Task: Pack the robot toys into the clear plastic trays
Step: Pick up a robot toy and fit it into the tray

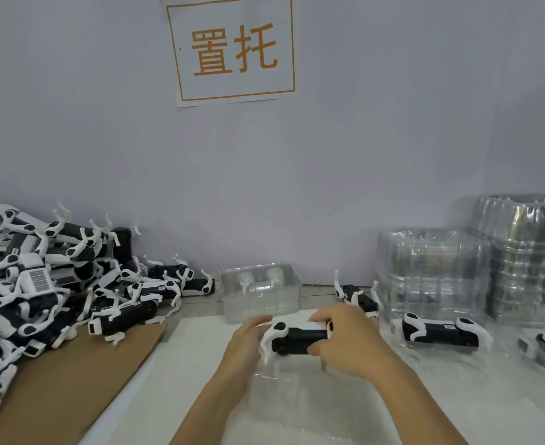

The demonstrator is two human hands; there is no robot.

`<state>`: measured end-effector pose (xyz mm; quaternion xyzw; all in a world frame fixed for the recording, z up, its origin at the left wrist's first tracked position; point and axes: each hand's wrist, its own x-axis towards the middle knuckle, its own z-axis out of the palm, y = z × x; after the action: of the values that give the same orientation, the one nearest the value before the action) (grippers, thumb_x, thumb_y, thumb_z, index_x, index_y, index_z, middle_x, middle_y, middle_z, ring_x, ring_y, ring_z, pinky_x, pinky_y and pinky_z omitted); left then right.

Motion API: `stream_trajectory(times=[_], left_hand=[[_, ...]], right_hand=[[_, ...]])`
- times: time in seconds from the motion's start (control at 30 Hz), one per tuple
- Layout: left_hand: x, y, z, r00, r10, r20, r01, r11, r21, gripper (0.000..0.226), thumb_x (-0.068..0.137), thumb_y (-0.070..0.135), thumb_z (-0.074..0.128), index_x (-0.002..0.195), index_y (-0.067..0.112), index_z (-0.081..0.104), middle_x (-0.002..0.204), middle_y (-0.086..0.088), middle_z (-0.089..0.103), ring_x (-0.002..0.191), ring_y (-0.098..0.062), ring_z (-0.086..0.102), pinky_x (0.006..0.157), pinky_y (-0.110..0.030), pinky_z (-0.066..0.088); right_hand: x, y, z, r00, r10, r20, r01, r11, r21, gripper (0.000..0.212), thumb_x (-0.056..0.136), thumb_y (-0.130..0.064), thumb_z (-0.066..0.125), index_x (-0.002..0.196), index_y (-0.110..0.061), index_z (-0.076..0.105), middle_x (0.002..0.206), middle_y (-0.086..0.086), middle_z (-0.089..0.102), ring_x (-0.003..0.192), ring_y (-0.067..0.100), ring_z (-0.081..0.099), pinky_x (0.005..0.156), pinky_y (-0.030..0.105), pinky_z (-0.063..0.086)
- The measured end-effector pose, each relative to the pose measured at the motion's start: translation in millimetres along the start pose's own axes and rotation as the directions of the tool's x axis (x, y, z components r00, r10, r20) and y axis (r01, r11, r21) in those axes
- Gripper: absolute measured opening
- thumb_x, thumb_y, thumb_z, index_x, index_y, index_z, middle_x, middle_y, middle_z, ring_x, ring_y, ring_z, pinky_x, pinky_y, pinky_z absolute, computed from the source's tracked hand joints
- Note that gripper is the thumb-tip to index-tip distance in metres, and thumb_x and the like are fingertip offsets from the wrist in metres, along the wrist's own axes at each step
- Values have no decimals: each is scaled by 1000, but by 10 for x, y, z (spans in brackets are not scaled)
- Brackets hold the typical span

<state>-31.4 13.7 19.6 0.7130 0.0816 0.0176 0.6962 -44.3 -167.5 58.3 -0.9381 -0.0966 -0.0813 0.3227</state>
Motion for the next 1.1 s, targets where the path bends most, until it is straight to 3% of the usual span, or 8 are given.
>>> stream_trajectory(times=[0.23,0.37,0.5,0.6,0.67,0.77,0.87,1.1], left_hand=[[16,-2,-30,1000,-7,-21,8,998,64,17,97,27,55,107,36,66,108,6,66,86,-11,63,53,-20,46],[59,-52,-67,1000,0,3,0,996,87,18,98,23,57,109,35,65,118,3,65,106,-18,63,72,-29,51],[59,-18,-67,991,111,-78,-105,992,73,21,99,16,55,111,29,66,116,6,66,106,-4,58,82,-23,45],[-18,107,-43,941,299,-162,-296,954,41,24,98,12,53,103,30,68,106,16,68,97,11,57,73,-8,39],[-78,201,3,894,430,-123,-429,902,38,24,98,12,55,104,31,68,104,19,70,102,9,59,76,-5,41],[-169,320,118,883,453,121,-447,891,-75,25,93,30,63,117,31,63,111,10,70,109,-10,65,92,-26,51],[-202,359,218,894,391,220,-333,907,-259,28,96,22,63,123,25,54,105,-5,74,97,-26,72,88,-40,58],[-66,354,-26,923,380,-67,-370,823,-431,24,94,-8,56,109,12,55,109,-12,73,93,-29,73,83,-48,59]], right_hand=[[54,84,146,1000,-20,-1,20,999,33,32,74,-26,78,102,-37,68,95,-17,54,99,12,50,95,35,42],[63,148,93,998,-23,57,18,996,89,34,71,-20,82,100,-35,71,103,-12,63,98,11,57,84,25,49],[89,155,-13,991,-68,-116,91,972,215,34,76,-14,81,101,-33,68,102,-15,64,96,7,58,74,11,40],[97,99,-66,965,70,-253,94,807,582,25,86,-16,74,97,-34,61,100,-16,69,90,0,63,72,11,42],[88,17,-42,974,170,-153,48,501,864,17,94,-18,66,107,-28,61,103,-6,74,90,7,66,81,24,44],[66,-119,35,994,99,-36,13,219,976,20,97,-16,59,111,-27,67,107,-7,75,99,9,66,87,35,44],[14,-169,98,999,39,36,-44,251,967,22,95,-18,62,115,-25,69,113,-8,73,106,9,66,93,35,44],[-22,80,-165,998,10,59,-60,251,966,63,77,-2,73,132,-26,55,125,5,67,115,25,64,101,45,46]])
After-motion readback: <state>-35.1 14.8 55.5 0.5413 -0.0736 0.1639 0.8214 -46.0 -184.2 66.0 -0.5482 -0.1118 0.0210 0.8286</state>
